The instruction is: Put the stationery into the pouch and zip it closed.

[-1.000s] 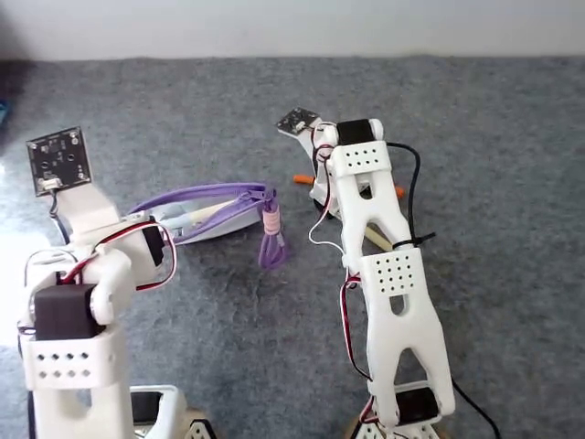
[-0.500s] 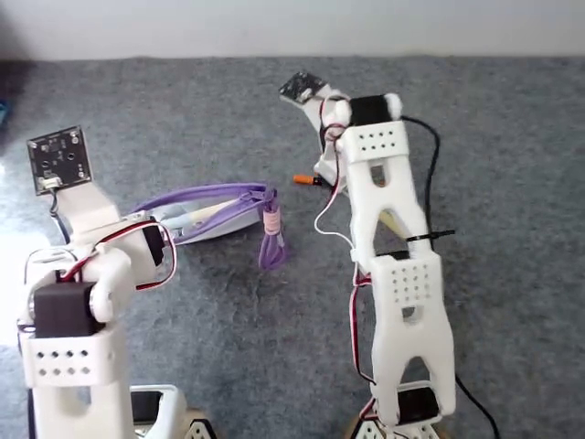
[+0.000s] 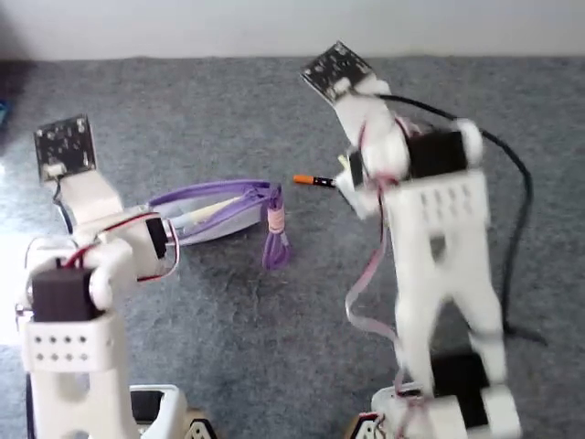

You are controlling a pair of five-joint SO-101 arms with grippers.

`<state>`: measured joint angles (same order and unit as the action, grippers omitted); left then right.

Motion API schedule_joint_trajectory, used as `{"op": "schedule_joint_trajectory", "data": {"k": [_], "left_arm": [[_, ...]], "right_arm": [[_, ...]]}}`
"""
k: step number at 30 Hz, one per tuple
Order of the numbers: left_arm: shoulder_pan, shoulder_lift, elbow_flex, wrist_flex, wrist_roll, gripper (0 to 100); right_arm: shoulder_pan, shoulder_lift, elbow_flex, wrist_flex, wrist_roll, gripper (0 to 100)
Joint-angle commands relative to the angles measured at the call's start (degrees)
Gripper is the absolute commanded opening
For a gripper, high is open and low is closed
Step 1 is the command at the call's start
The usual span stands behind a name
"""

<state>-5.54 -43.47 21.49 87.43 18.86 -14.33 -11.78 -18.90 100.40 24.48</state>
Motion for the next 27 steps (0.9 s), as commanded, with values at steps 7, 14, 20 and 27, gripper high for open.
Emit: {"op": "schedule_joint_trajectory", "data": {"k": [7,14,20,27], "left_arm": [[0.35,9.67,-12.18,0.44,0.53,1],[0.35,9.85,-11.82,0.35,0.53,1],[0.35,9.85,-11.82,0.35,0.53,1],[0.35,9.85,-11.82,0.35,0.62,1]], "right_arm": [[-13.23,-29.76,9.23,-5.32,-16.44,0.8],[-23.69,-29.93,9.67,-33.71,-33.32,0.8],[-25.54,-21.05,9.67,-56.84,-36.13,0.8],[-25.71,-11.65,10.02,-67.91,-36.22,0.8]]}}
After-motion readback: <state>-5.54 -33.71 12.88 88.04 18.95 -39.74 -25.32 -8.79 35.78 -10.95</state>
